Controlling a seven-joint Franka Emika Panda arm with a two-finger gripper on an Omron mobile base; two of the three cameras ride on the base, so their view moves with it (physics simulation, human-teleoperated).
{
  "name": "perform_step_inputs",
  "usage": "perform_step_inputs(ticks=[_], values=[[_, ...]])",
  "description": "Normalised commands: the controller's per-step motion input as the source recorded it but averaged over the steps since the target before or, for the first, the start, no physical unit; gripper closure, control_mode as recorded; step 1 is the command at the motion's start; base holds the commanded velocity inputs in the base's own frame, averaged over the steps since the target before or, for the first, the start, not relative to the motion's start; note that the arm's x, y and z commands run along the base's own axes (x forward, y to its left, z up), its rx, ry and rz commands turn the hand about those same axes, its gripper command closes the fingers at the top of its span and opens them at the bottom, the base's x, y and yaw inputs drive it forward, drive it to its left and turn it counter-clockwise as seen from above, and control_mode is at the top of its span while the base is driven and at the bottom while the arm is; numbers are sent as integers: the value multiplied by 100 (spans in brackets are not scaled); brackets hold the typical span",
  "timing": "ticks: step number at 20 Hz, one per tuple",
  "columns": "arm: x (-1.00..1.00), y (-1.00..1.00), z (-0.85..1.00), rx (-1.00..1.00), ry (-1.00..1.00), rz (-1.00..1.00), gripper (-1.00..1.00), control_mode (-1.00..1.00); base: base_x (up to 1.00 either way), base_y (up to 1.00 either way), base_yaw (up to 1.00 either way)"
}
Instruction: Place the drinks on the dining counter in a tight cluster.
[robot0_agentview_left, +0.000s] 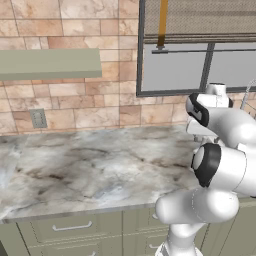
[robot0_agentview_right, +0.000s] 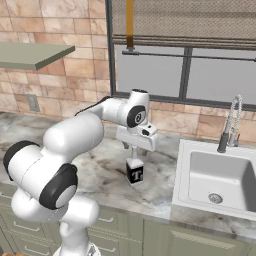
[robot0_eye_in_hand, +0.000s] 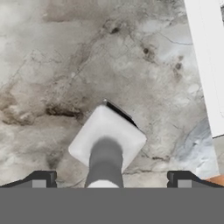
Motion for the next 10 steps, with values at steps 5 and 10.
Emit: perform_step_inputs(ticks=[5,10], values=[[-3,6,-5,0,0,0,-100,-100,0,0,0],[0,2,-2,0,0,0,-100,-100,0,0,0]])
